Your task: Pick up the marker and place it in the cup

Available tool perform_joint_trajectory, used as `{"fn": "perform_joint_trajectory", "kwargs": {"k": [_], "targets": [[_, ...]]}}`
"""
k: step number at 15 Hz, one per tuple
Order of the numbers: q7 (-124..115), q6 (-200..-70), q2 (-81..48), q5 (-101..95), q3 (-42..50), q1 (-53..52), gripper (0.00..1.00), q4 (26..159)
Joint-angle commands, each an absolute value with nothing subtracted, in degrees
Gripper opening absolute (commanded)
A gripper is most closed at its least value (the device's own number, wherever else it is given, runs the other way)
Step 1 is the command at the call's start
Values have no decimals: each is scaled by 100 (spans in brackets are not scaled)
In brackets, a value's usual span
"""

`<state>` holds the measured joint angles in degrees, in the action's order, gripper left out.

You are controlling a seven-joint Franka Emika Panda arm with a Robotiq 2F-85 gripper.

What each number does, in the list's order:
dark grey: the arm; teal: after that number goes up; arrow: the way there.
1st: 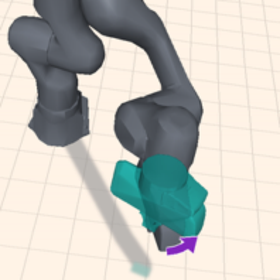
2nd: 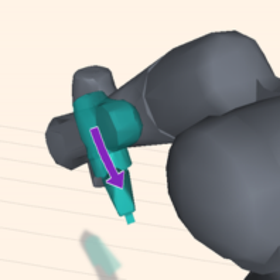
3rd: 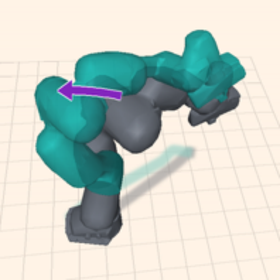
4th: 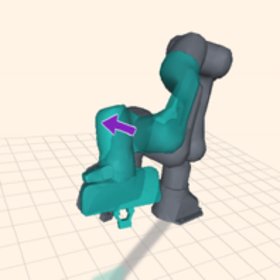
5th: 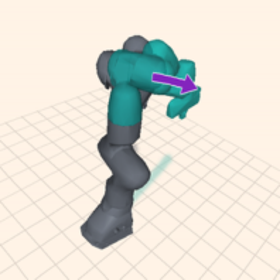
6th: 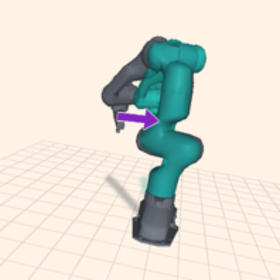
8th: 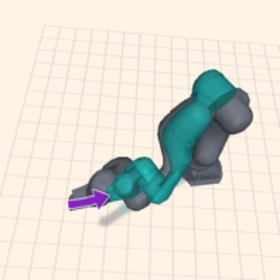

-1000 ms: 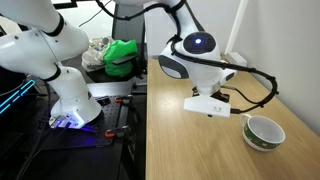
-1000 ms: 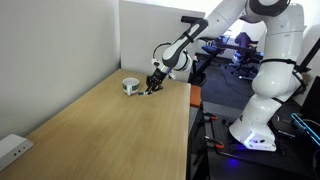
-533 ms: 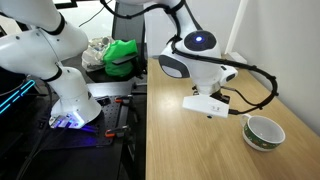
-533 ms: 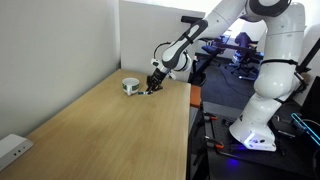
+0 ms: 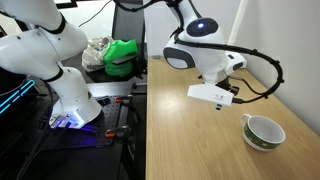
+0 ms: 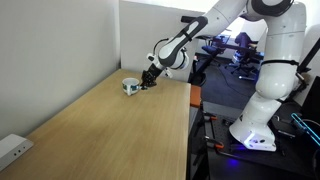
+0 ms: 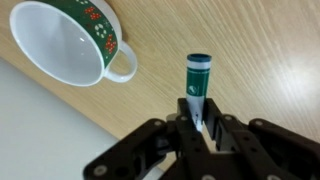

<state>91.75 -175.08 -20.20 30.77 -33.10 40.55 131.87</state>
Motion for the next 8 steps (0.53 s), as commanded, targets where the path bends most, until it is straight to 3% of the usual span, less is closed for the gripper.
{"fn": "perform_joint_trajectory", "kwargs": {"k": [1,8], "targets": [[8900,-17860,-2135,3308,-3416,4009,5,12984],[8462,-18787,-2491,3321,-3445,3892,5,12732]]}}
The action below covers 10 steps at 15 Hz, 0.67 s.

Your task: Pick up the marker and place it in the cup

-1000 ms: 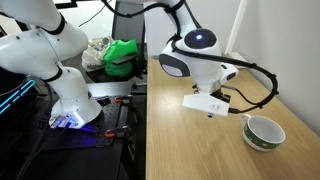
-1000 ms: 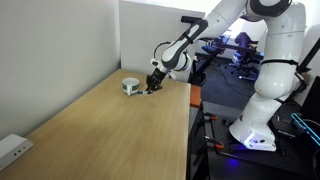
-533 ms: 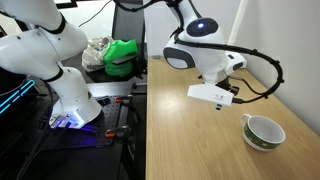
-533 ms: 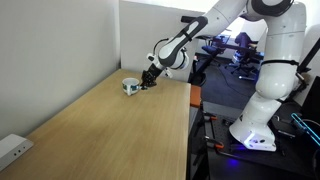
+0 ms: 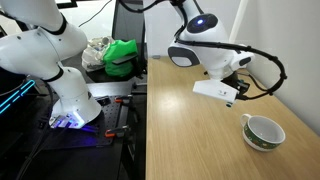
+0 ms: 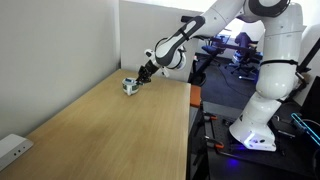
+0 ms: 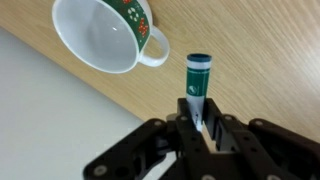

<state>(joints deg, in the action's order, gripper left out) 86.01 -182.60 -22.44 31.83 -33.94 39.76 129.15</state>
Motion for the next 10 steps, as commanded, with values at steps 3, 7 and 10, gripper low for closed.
{"fn": "perform_joint_trajectory", "kwargs": {"k": [3,7,10], "targets": [[8313,-19234,-2686,3288,-3402,3800,5,12623],[8157,-19823,-2970,3251,-3435,3761,5,12465],[8066,-20223,-3108,3268,-3402,3706,5,12370]]}}
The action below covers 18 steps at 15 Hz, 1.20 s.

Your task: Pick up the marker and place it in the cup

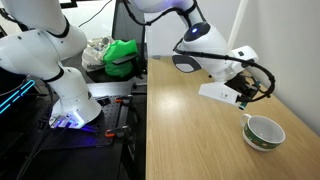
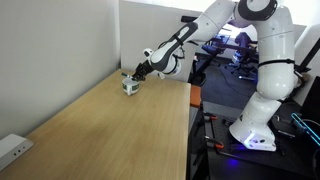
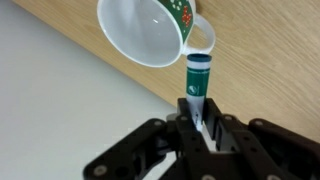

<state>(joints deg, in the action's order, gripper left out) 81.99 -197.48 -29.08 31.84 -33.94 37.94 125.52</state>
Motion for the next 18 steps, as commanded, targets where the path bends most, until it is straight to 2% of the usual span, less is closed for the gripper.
{"fn": "perform_joint_trajectory", "kwargs": {"k": [1,9,18], "targets": [[7941,-19860,-2912,3303,-3019,3429,5,12144],[7470,-19843,-3067,3339,-1872,2483,5,11483],[7212,-19838,-3458,3112,-1677,2332,5,11241]]}}
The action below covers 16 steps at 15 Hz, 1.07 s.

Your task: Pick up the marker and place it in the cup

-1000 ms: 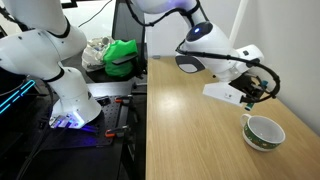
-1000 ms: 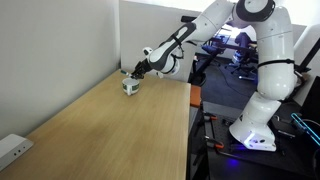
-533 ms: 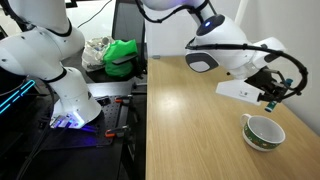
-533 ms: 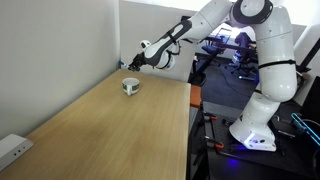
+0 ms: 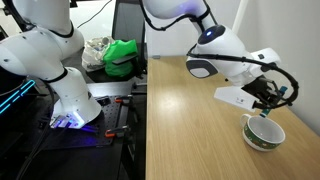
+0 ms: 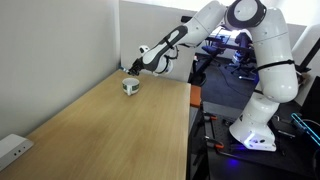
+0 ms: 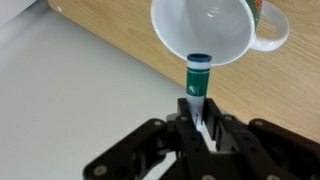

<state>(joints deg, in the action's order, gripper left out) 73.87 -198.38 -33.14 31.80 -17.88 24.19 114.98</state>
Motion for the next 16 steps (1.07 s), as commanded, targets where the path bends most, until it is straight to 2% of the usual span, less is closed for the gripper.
{"fn": "perform_joint_trajectory", "kwargs": {"k": [1,15,16], "targets": [[7210,-19838,-3507,3105,-1677,2339,5,11182],[7272,-19838,-4317,3025,-1769,2469,5,10632],[7276,-19838,-4344,3028,-1770,2469,29,10615]]}}
